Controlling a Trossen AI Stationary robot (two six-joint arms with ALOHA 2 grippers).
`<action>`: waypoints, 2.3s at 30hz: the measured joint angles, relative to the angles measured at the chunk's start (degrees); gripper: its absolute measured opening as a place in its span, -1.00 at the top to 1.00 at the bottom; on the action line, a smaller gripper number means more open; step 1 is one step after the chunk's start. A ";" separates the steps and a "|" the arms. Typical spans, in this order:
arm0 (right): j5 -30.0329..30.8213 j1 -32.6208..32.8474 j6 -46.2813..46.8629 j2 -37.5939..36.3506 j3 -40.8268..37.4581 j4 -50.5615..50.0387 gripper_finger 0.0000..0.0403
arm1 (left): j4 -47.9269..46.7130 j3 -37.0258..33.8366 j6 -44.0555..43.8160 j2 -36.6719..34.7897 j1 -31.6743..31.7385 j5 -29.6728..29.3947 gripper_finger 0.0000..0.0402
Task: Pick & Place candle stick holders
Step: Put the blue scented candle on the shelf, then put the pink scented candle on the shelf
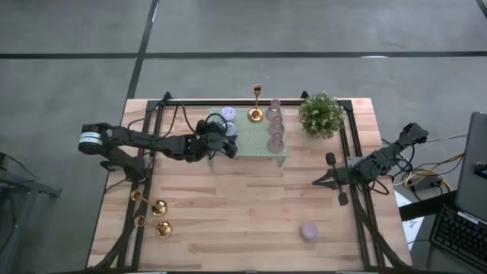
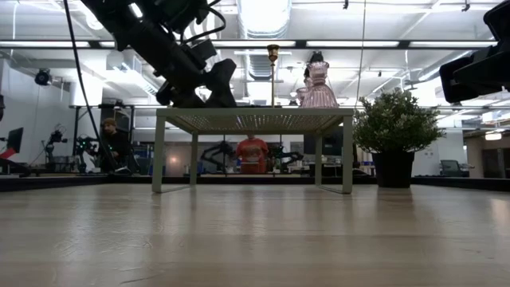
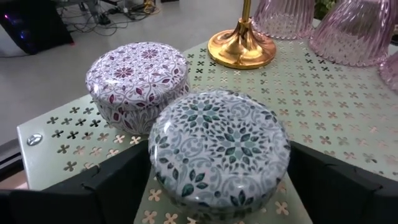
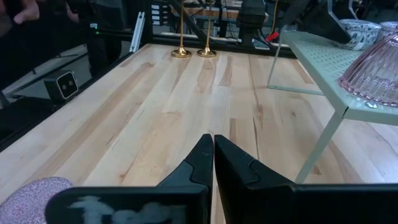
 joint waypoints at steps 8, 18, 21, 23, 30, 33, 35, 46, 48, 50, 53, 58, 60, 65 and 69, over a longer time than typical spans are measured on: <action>0.01 0.01 -0.01 -0.01 0.00 0.01 0.96 | -0.13 2.22 2.90 -0.30 0.00 -0.12 -0.87; 0.00 0.00 0.01 -0.01 0.00 0.01 0.96 | -0.18 5.64 6.69 -0.37 -2.23 1.60 -0.86; 0.01 0.01 0.03 -0.01 0.00 0.01 0.96 | -0.91 5.98 6.59 -0.37 -2.94 3.01 -0.86; -0.01 0.01 0.02 -0.01 0.00 0.01 0.96 | -2.16 6.04 6.07 -0.37 -3.22 3.43 -0.82; 0.01 0.01 0.01 -0.01 0.00 -0.01 0.96 | -3.27 6.02 5.47 -1.87 -4.40 6.60 -0.25; -0.01 0.01 0.12 -0.01 0.00 0.01 0.96 | -3.25 6.04 5.62 -3.36 -5.38 7.70 0.12; 0.01 -0.01 0.00 -0.01 0.00 0.01 0.96 | -3.27 6.04 6.04 -4.10 -6.37 7.85 0.36; 0.01 0.01 0.03 0.01 0.00 -0.01 0.96 | -2.57 4.06 11.63 -8.95 -15.02 7.99 0.94; 0.01 0.00 0.09 -0.01 0.00 0.00 0.96 | -1.15 2.86 12.66 -10.06 -16.69 8.96 0.93; 0.01 -0.01 -0.01 -0.01 0.00 0.00 0.96 | 0.46 1.41 14.45 -11.27 -18.57 12.20 0.93; 0.01 -0.01 0.09 -0.01 0.00 -0.01 0.96 | 1.68 -0.54 15.74 -13.34 -21.55 15.42 0.96; 0.00 0.01 -0.25 -0.01 0.00 0.06 0.96 | 5.56 -6.36 15.92 -18.28 -25.50 15.43 0.98; 0.01 -0.01 -1.35 -0.01 0.00 0.31 0.96 | 7.19 -9.57 16.21 -20.47 -26.27 15.59 0.97; 0.01 0.00 -0.67 0.01 0.00 5.72 0.96 | 15.29 -18.69 21.54 -27.00 -26.11 21.93 0.96; 0.01 0.00 3.43 -0.01 0.00 13.77 0.96 | 20.18 -24.38 28.31 -33.84 -24.77 23.18 0.98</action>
